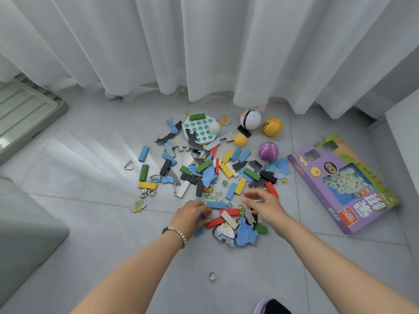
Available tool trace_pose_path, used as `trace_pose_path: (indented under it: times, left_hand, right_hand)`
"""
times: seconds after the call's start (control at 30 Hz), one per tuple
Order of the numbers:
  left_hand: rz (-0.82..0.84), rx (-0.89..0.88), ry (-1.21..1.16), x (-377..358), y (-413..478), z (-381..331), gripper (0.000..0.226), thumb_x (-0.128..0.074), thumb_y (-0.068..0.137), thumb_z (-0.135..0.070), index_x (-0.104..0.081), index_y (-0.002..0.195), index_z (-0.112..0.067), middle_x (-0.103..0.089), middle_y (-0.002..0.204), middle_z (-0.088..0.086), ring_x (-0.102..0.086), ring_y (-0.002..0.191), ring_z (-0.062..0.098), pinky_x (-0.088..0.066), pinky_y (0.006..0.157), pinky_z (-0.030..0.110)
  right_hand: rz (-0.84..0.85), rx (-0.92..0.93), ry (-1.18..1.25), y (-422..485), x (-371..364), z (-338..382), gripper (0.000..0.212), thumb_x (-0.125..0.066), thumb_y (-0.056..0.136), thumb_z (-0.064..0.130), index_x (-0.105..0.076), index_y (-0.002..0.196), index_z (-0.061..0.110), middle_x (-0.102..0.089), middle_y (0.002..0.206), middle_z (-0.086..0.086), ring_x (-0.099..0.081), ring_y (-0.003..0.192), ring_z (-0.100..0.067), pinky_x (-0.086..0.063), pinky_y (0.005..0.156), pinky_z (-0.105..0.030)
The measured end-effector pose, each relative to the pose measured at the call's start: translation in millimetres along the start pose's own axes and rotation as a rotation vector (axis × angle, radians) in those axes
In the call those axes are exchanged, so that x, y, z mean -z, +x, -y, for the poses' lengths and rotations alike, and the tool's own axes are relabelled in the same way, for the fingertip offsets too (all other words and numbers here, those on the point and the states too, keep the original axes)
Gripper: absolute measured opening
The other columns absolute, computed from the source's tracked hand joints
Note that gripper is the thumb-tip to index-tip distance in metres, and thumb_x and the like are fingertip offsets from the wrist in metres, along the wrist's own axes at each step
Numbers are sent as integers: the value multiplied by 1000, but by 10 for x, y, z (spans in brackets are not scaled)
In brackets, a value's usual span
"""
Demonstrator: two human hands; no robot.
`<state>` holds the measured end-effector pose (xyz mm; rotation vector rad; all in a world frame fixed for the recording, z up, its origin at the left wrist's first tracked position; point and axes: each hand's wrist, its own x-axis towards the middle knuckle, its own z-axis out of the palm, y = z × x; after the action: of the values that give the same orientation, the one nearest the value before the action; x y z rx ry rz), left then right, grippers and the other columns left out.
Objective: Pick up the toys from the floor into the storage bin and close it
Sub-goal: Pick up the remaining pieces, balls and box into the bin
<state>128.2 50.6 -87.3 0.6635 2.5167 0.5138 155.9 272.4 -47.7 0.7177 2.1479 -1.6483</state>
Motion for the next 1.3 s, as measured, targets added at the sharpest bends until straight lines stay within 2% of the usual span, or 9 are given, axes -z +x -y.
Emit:
trace_pose_path:
  times: [0.2, 0.33, 0.43, 0.7, 0.83, 0.97, 1.1, 1.17, 1.3]
  left_hand:
    - [-39, 18, -34, -47, -21, 59, 30, -55, 92, -23, -57, 122, -21, -52, 122, 0, -47, 113, 17, -45, 94, 28]
    - [-56, 55, -37, -49, 0, 68, 25, -53, 93, -23, -60, 116, -19, -54, 117, 2, -51, 108, 19, -47, 89, 30]
    - [-48, 83, -67, -34, 24, 59, 23, -52, 93, -25, -60, 114, -19, -55, 115, 2, -51, 106, 18, -46, 88, 27]
    - [-320, 380, -750, 125, -44, 17, 10, -58, 91, -20, -61, 99, -17, -60, 88, 0, -55, 72, 7, -49, 61, 15]
    - [-325, 595, -1134, 323, -32, 42, 14, -48, 96, -20, -57, 99, -10, -61, 84, 3, -54, 67, 11, -52, 58, 20]
    - [-245, 749, -1461, 496, 46, 63, 22, -40, 96, -12, -57, 84, -10, -49, 72, 5, -43, 57, 13, -40, 48, 22]
    - [-209, 686, -1304, 562, 46, 105, 33, -44, 98, -29, -49, 70, -11, -43, 63, 2, -39, 51, 12, -37, 47, 21]
    - [-200, 604, -1164, 560, 13, 118, 36, -44, 97, -34, -53, 70, -11, -47, 63, 1, -42, 49, 9, -42, 47, 19]
    - [-161, 541, -1239, 521, -3, 115, 24, -43, 98, -19, -64, 94, -9, -56, 71, 1, -50, 44, 3, -49, 47, 16]
  right_hand:
    - [63, 95, -264, 9, -156, -69, 22, -69, 83, 16, -63, 101, 25, -58, 102, 8, -52, 79, -7, -44, 68, -12]
    - [26, 162, -499, 52, -306, -81, 29, -69, 83, 21, -63, 112, 23, -55, 107, 8, -44, 70, 0, -46, 77, -23]
    - [-20, 179, -616, 84, -350, -61, 26, -66, 86, 25, -64, 111, 24, -58, 110, 8, -51, 87, -5, -46, 82, -26]
    - [-75, 225, -849, 187, -456, -42, 18, -60, 89, 30, -65, 104, 22, -61, 101, 6, -53, 97, -12, -44, 74, -26]
    - [-99, 33, -89, 174, -470, 134, 13, -57, 92, 24, -62, 96, 13, -61, 88, 7, -54, 79, -9, -43, 64, -18]
    - [-57, -211, 679, 269, -428, 413, 15, -43, 92, 5, -53, 80, 7, -56, 78, -7, -50, 65, -16, -48, 62, -27]
    - [-59, -75, 31, 408, -461, 356, 2, -57, 90, 16, -55, 90, 15, -45, 69, -1, -43, 60, -13, -41, 62, -27]
    - [-32, 25, -199, 477, -518, 272, 16, -62, 88, 20, -54, 102, 18, -39, 65, 5, -38, 58, -10, -37, 61, -26]
    - [-65, 87, -503, 575, -633, 205, 14, -54, 93, 22, -50, 105, 18, -38, 67, 11, -42, 63, -9, -34, 57, -25]
